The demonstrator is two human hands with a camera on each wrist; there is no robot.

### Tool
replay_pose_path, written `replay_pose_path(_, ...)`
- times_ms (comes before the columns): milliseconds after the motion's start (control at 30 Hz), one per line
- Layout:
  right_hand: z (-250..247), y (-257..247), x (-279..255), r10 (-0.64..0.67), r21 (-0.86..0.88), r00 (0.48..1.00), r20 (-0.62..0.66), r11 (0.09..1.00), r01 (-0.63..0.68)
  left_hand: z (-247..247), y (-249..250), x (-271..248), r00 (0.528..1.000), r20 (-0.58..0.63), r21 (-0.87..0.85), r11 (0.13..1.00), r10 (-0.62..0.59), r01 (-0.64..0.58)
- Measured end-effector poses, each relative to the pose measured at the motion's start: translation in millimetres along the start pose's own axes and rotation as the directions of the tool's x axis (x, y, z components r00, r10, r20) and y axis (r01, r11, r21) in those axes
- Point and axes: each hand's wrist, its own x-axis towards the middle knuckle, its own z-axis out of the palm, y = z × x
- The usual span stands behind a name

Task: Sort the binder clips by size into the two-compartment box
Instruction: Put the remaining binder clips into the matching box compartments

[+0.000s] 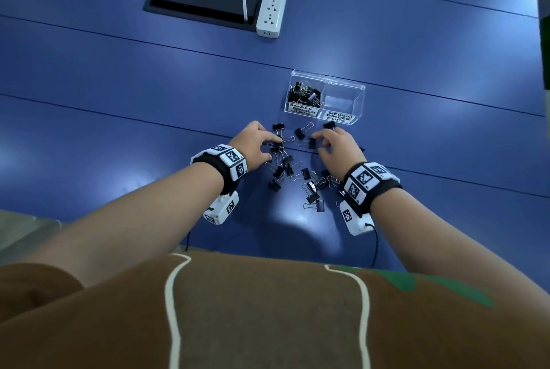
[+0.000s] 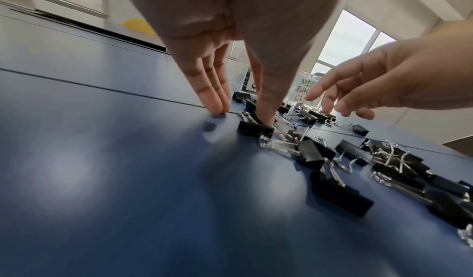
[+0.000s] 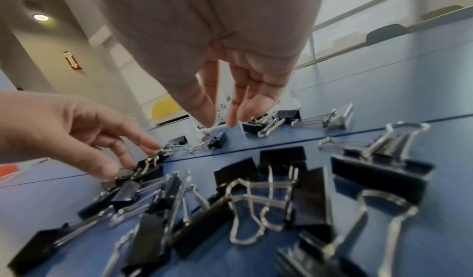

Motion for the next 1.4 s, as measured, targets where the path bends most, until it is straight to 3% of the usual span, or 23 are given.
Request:
replay_pose_path(200,9,-1,-36,-0.052,-0.069,0.993,0.106,0.996,0.059,-2,-2,-6,0.993,-0.118,-0.035,0.999,-0.016,0.012)
replay_pose_path(300,19,0,-46,-0.028,-0.139,0.987,0.157,0.989,0.05,2,1,-13,0.998,-0.05,0.021,0.999,0.041,-0.04)
replay_pose_path(433,11,10,-43,0.012,-0.029,0.997,0.074,1.0,-0.01,20,10,-23,0.981,0.124,0.125,0.979,0.146,-0.162)
replay_pose_path(567,-10,21,-43,0.086,0.071,0.995,-0.053,0.994,-0.083,33,13,-26,0.961,0.211,0.19,0.957,0.18,-0.221)
replay_pose_path(700,-22,41,-55,0.204,0.092,0.973,-0.109,0.977,-0.195,34,14,-23,0.968,0.184,0.181,0.962,0.168,-0.202)
replay_pose_path(867,-17,55,-75,0.263,0.049,0.962,-0.071,0.964,-0.26,37,26,-20,0.97,0.111,0.242,0.94,0.217,-0.238)
replay_pose_path(1100,0,56,-96,0.272,0.059,0.962,-0.021,0.961,-0.27,58,64,-9,0.927,0.137,0.25,0.894,0.348,-0.372)
replay_pose_path(1200,10,54,-99,0.262,0.048,0.965,0.024,0.964,-0.263,68,74,-4,0.93,0.178,0.289,0.886,0.323,-0.363)
replay_pose_path(1400,19,49,-98,0.244,0.082,0.969,-0.042,0.967,-0.24,74,78,2,0.939,0.186,0.368,0.865,0.29,-0.34)
